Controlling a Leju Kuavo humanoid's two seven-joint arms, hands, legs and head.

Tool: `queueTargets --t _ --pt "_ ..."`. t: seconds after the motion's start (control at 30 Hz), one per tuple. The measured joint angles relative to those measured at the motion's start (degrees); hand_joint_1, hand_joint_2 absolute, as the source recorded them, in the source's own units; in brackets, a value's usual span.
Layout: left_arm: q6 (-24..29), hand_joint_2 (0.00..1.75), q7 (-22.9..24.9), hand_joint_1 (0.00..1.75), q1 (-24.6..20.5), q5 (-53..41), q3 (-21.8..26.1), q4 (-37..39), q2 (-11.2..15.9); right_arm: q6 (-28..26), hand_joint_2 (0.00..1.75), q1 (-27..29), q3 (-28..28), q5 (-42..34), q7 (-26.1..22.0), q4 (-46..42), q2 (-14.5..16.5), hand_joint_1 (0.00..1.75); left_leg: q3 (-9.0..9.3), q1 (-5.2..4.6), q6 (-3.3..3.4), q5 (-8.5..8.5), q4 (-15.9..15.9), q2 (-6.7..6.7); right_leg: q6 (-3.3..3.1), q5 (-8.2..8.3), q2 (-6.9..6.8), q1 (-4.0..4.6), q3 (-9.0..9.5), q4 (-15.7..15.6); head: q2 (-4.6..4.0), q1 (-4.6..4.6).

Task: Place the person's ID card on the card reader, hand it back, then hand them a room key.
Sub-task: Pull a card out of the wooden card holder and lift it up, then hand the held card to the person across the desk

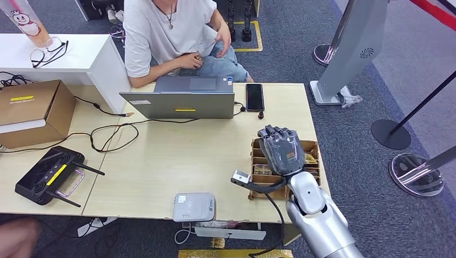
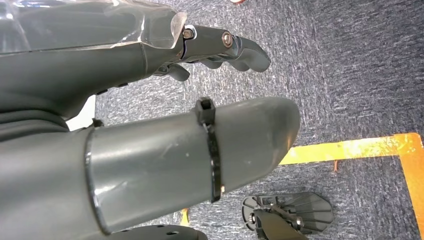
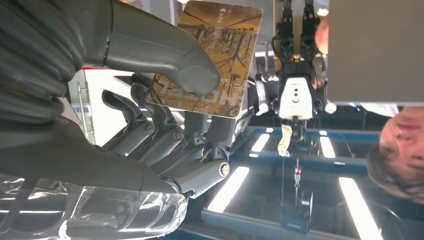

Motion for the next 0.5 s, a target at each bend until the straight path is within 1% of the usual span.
queueTargets --t 0.5 --pt "0.4 0.00 -0.2 0.00 0.3 0.4 0.9 0.0 0.0 -1.4 1.75 0.7 0.7 0.0 -0.9 -3.5 0.0 1.75 0.00 0.00 0.00 0.00 0.0 0.00 0.00 0.00 0.00 0.00 0.00 0.0 0.00 -0.01"
